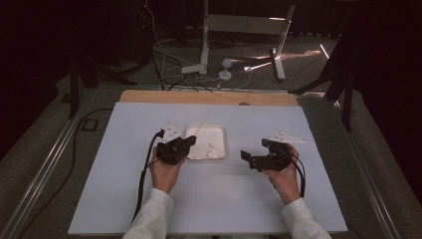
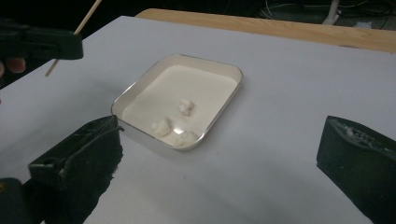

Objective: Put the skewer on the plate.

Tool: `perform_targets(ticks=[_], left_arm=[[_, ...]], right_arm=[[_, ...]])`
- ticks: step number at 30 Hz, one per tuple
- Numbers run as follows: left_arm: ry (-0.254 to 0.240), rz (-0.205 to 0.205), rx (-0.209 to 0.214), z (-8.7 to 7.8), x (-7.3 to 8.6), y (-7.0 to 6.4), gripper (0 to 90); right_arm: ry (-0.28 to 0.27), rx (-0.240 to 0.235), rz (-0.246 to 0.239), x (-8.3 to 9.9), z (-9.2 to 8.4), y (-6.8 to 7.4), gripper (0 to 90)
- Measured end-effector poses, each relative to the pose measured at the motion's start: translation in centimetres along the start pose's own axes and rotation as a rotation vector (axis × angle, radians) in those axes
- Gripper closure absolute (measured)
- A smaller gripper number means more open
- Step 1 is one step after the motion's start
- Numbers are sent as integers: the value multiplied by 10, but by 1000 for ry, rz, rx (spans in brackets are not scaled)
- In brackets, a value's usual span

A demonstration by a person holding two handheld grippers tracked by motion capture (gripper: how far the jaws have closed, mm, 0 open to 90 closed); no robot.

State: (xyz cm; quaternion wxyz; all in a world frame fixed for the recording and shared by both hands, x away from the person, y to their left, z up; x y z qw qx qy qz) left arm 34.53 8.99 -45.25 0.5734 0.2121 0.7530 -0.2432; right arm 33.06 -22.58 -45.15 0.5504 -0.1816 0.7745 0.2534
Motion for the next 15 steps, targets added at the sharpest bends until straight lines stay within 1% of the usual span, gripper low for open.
perform_targets(ticks=[7, 9, 15], left_arm=[[29, -3, -17, 10, 5, 2, 892], [36, -4, -20, 12, 6, 2, 891], [56, -8, -33, 19, 10, 4, 891]], right_arm=[[-13, 15, 9, 10, -18, -5, 0], [-13, 17, 2, 13, -22, -6, 0], [-28, 37, 1, 16, -37, -12, 0]])
Point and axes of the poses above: each handheld gripper's, and its own axes: z roughly forward along the jaws, x roughly out of its underside, y roughly to its left, the point moved 1 cm from there along z, roughly forward along the jaws, and after that the axes turned 15 degrees about -y, right-handed, at the moved point
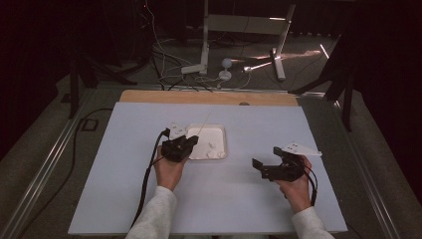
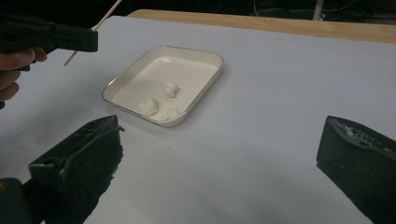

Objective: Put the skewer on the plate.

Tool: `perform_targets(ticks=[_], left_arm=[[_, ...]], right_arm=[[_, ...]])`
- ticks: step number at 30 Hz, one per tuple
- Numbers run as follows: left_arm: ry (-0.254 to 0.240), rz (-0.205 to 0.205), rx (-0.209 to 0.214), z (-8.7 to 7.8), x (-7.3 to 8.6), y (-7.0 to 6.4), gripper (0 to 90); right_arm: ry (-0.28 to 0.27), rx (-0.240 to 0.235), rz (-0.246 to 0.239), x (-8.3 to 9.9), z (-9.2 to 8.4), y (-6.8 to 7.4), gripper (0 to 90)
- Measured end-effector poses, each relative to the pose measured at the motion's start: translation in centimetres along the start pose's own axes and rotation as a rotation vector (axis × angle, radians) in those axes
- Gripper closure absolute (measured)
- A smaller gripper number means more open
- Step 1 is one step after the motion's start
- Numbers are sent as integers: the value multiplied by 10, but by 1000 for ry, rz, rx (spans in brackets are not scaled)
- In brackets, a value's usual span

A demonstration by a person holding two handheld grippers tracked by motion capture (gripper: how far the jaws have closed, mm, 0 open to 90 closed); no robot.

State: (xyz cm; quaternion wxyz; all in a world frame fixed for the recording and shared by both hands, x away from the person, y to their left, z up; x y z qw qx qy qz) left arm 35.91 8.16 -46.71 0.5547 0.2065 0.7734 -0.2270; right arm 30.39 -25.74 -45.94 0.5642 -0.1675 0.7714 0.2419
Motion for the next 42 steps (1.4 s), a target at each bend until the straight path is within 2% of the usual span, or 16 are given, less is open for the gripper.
perform_targets(ticks=[10, 15, 29, 31, 33, 37, 42], left_arm=[[47, 3, -16, 12, 9, 1, 891], [73, 6, -28, 19, 14, 0, 890], [162, -44, -62, 35, 38, 5, 867], [171, -52, -55, 35, 40, 5, 821], [169, -56, -58, 35, 40, 6, 708], [127, -69, -43, 30, 35, 7, 520], [67, -83, -33, 14, 22, 12, 366]], right_arm=[[-7, 30, -22, 12, -21, -8, 0], [-7, 39, -32, 14, -23, -10, 0], [-9, 42, -33, 16, -24, -11, 0], [-9, 44, -33, 16, -25, -11, 0], [-10, 45, -33, 16, -24, -12, 0], [-12, 48, -34, 16, -25, -12, 0], [-23, 52, -37, 15, -28, -13, 0]])
Point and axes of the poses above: each handheld gripper's, and its own axes: z roughly forward along the jaws, x roughly out of its underside, y roughly to its left, the point moved 1 cm from there along z, roughly forward along the jaws, and after that the axes turned 15 degrees about -y, right-handed, at the moved point
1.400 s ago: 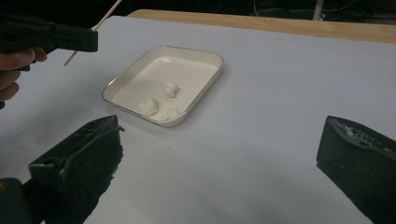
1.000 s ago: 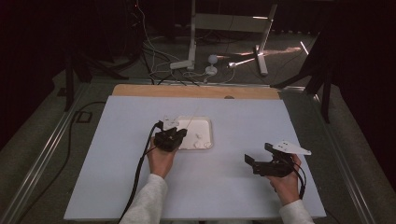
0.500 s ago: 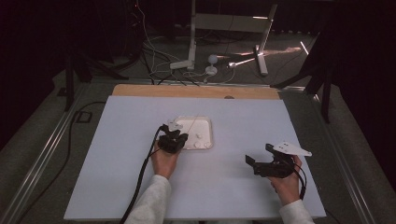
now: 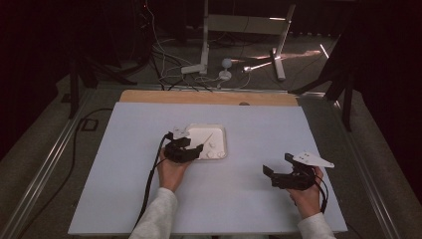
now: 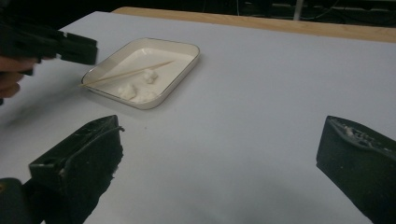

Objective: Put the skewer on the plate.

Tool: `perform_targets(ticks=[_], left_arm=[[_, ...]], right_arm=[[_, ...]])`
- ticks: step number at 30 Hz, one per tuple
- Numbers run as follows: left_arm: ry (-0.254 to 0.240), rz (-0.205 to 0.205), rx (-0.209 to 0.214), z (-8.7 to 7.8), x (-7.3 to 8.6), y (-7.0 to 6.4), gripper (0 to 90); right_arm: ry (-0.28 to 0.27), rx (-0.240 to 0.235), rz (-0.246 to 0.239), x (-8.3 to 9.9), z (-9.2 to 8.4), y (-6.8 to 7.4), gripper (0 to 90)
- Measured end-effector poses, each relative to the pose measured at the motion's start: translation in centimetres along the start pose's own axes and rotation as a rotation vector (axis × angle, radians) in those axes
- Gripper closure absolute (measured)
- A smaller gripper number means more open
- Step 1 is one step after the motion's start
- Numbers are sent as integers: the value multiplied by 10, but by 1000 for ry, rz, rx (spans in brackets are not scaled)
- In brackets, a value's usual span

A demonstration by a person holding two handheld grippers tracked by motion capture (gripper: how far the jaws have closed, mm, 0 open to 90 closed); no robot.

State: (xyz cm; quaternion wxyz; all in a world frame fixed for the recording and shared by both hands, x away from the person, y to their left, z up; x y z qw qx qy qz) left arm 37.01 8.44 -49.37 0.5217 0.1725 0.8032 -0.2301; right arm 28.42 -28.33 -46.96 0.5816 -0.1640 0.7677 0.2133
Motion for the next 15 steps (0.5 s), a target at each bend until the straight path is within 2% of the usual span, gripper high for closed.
perform_targets(ticks=[5, 8, 13, 15], left_arm=[[-99, -3, 11, -28, -14, 6, 259], [-151, 12, 19, -47, -19, 9, 182], [-195, 31, 49, -75, -17, 17, 108], [-210, 42, 46, -86, -14, 22, 64]], right_arm=[[-10, 0, -13, 0, -1, 0, 0], [-12, -3, -13, 0, -1, 1, 0], [-25, -9, -13, 1, -2, 1, 0], [-30, -15, -14, 1, -2, 2, 0]])
Point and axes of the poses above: each handheld gripper's, and its own axes: z roughly forward along the jaws, x roughly out of its underside, y roughly to its left, the point moved 1 cm from there along z, roughly forward along the jaws, and after that the axes turned 15 degrees about -y, right-handed, at the moved point
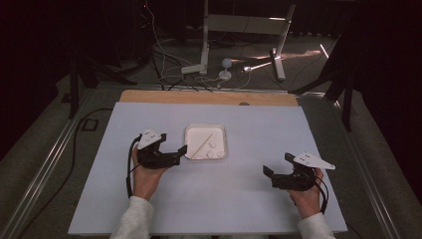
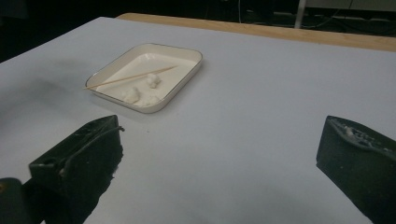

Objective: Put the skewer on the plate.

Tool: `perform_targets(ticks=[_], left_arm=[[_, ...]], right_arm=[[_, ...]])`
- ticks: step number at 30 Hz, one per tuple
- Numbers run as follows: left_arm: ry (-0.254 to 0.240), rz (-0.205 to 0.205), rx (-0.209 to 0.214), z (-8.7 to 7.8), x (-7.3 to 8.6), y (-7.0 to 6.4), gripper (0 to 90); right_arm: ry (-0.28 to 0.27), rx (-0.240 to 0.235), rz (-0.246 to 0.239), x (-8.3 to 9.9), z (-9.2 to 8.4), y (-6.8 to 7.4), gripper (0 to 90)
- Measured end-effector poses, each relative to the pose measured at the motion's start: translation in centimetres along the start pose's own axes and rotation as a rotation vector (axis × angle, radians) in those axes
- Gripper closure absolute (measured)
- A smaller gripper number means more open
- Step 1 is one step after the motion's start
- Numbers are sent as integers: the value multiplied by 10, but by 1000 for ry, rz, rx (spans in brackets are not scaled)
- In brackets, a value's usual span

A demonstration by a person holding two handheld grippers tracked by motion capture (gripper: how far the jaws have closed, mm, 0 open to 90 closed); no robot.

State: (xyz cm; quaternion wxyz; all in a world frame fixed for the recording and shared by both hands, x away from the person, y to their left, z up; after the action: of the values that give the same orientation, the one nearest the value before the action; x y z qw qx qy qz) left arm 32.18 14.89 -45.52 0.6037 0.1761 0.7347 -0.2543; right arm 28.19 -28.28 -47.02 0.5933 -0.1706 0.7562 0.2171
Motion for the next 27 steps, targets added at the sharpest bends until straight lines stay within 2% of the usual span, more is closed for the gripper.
perform_targets(ticks=[2, 5, 10, 13, 17, 20, 27], left_arm=[[-21, 9, -16, -10, 2, 4, 22], [-60, 34, -37, -25, 5, 9, 16], [-69, 53, -57, -43, 12, 18, 12], [-73, 85, -78, -53, 18, 22, 12], [-83, 72, -104, -64, 23, 29, 12], [-81, 97, -122, -68, 24, 30, 12], [-119, 103, -135, -78, 21, 33, 12]], right_arm=[[-2, -3, -14, 1, 1, 1, 0], [6, -6, -26, 4, 3, 2, 0], [2, -11, -29, 6, 5, 3, 0], [-7, -13, -33, 6, 4, 2, 0], [-22, -14, -36, 7, 3, 0, 0], [-29, -19, -35, 7, 2, 0, 0], [-30, -16, -74, 9, 0, 1, 0]])
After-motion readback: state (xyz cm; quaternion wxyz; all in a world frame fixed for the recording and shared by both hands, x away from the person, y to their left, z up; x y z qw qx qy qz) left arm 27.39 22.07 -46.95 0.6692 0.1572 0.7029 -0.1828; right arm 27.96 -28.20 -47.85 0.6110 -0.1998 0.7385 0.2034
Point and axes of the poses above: each handheld gripper's, and its own axes: z roughly forward along the jaws, x roughly out of its underside, y roughly to its left, the point moved 1 cm from there along z, roughly forward along the jaws, and after that the axes turned 15 degrees about -y, right-handed, at the moved point
